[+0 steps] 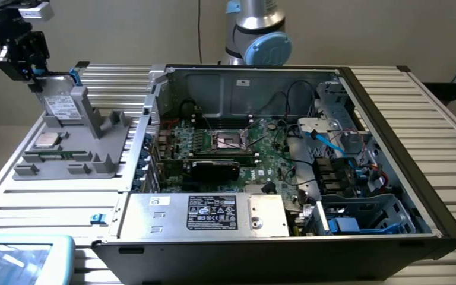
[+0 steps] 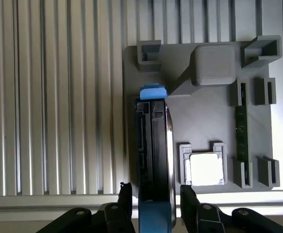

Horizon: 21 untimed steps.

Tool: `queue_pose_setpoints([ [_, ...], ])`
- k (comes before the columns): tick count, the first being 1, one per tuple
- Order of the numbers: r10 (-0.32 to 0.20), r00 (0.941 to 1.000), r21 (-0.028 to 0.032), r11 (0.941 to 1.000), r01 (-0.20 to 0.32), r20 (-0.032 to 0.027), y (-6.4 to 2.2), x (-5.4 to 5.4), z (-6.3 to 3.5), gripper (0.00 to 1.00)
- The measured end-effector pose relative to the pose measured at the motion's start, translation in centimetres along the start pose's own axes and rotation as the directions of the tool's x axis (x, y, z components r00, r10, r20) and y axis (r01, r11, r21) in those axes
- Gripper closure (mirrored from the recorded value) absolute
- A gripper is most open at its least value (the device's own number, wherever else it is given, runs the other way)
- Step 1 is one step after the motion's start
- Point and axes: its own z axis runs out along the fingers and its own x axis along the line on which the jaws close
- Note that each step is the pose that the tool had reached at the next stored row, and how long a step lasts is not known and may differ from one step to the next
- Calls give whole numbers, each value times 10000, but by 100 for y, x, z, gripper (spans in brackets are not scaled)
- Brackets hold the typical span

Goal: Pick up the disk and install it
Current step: 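Pick up the disk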

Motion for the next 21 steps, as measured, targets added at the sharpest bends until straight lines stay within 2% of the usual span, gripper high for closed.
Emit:
queue_pose_setpoints([
  [4, 1, 10000, -7, 10000, -1, -36, 0, 0, 2, 48],
  [7, 1, 10000, -5, 10000, -1, -37, 0, 0, 3, 51],
  [8, 1, 10000, -4, 10000, -1, -37, 0, 0, 4, 58],
  [12, 1, 10000, -5, 10000, -1, -37, 0, 0, 8, 58],
  [14, 1, 10000, -4, 10000, -1, -37, 0, 0, 9, 63],
  [21, 1, 10000, -5, 10000, -1, -37, 0, 0, 16, 63],
])
